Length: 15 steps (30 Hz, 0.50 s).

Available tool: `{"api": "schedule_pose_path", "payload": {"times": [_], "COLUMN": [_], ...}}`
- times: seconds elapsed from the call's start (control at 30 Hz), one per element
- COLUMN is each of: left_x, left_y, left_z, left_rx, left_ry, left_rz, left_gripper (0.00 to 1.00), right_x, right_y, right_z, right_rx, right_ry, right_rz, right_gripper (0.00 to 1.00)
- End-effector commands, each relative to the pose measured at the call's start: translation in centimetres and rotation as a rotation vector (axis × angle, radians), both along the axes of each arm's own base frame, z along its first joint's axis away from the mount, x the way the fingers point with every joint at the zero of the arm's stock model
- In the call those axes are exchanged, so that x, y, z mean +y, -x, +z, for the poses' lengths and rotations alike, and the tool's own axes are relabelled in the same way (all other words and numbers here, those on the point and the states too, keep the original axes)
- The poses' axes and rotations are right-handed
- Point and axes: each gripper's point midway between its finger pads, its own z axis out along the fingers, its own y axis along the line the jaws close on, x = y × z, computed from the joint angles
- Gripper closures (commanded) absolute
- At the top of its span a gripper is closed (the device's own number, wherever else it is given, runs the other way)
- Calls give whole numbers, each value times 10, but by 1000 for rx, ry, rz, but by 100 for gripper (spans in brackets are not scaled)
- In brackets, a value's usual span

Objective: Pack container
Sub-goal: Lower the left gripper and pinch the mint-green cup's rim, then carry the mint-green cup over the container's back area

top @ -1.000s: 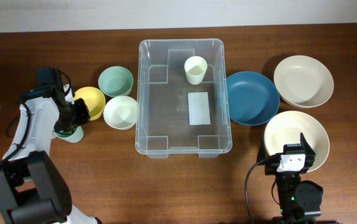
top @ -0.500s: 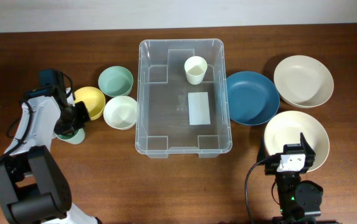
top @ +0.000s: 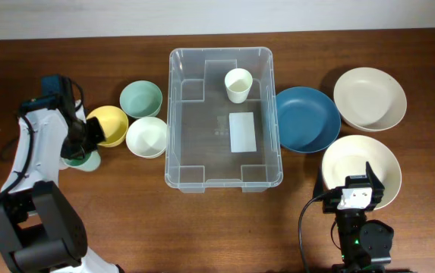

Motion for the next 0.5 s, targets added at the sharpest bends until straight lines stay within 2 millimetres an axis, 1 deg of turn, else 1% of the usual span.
{"api": "schedule_pose_path", "payload": {"times": [0.0, 0.1, 0.23, 0.33, 0.4, 0.47], "left_x": [-4, -18, -53, -90, -116, -148], "left_y": [-18, -30, -43, -53, -59, -65], "left_z": [33, 62, 103, 132, 146, 161], "left_rx": [-96, -181, -310, -415, -480, -552], "left_ry": [-7, 19, 84, 126, 132, 141], "left_rz": [-21, -54, -134, -230, -299, -380], "left_gripper": [99, 99, 99, 99, 99, 99], "right_x": [-4, -4, -4, -4, -4, -4], "right_y": [0, 0, 0, 0, 0, 0], "right_z": [-3, -3, -3, -3, -3, -3], "right_rx": [5, 5, 5, 5, 5, 5], "right_ry": [4, 4, 5, 5, 4, 5], "right_rz": [-23, -23, -23, -23, -23, -23], "right_gripper": [1, 1, 1, 1, 1, 1]}}
